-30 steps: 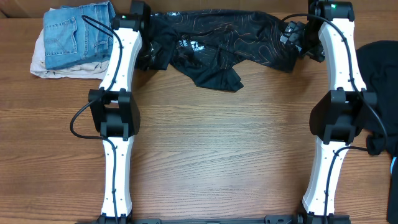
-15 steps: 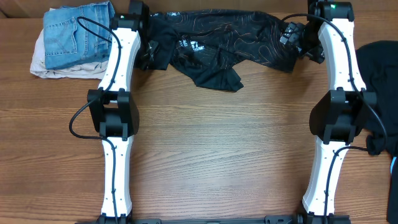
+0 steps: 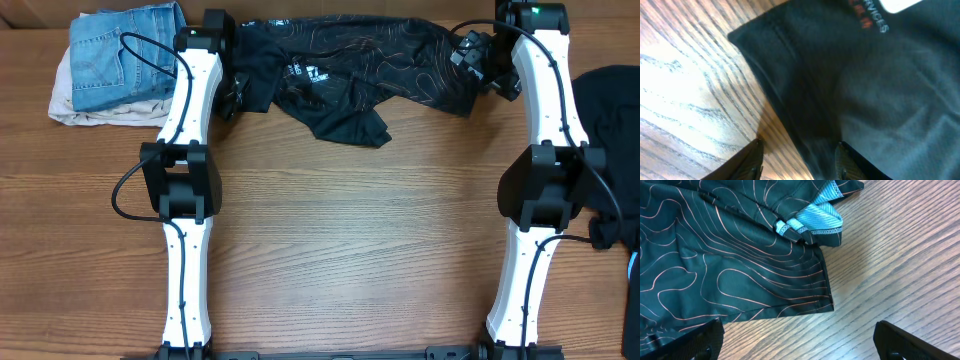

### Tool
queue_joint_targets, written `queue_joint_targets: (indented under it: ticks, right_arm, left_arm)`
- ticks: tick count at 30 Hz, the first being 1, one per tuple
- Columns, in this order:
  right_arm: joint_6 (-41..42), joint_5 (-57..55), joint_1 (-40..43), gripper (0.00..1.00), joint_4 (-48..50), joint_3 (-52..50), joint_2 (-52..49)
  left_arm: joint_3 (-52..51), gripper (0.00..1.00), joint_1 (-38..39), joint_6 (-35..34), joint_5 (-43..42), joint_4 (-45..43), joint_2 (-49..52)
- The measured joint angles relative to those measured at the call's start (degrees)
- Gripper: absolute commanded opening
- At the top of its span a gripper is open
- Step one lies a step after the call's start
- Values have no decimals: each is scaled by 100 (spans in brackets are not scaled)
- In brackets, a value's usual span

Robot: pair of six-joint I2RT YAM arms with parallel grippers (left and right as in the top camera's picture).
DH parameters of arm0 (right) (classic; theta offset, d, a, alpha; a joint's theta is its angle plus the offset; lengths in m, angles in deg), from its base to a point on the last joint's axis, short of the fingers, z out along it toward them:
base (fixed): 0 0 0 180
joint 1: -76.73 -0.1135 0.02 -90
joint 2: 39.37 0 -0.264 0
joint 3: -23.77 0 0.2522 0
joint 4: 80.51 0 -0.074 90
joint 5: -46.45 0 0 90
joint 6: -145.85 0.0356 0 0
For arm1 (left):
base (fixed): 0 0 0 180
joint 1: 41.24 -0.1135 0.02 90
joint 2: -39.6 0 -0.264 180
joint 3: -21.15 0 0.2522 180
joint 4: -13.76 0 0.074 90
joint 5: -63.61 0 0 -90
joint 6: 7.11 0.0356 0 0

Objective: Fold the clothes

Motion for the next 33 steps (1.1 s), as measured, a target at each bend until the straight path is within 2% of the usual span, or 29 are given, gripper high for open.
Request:
queue_joint_targets:
  ticks: [7, 9, 13, 15, 23, 30, 33]
  right_arm:
    - [63, 0, 0, 99, -2, -28, -24]
    - [63, 0, 0, 97, 179, -144, -24]
    - [79, 4, 2, 89, 549, -575, -35]
    - [76, 2, 2, 89, 723, -758, -55]
    - [109, 151, 2, 84, 1718, -1543, -96]
    - [533, 258, 2, 84, 1471, -1836, -96]
    - [614, 260, 2, 69, 1366, -1858, -96]
  left_arm:
    - [17, 50, -15, 0, -7, 59, 33]
    - [28, 47, -15, 0, -7, 68, 39]
    - [31, 36, -17, 0, 2, 107, 44]
    - [31, 35, -22, 4, 2, 118, 46]
    - [31, 35, -22, 7, 28, 120, 48]
    - [31, 37, -22, 66, 44, 101, 48]
    - [31, 31, -22, 72, 48, 105, 48]
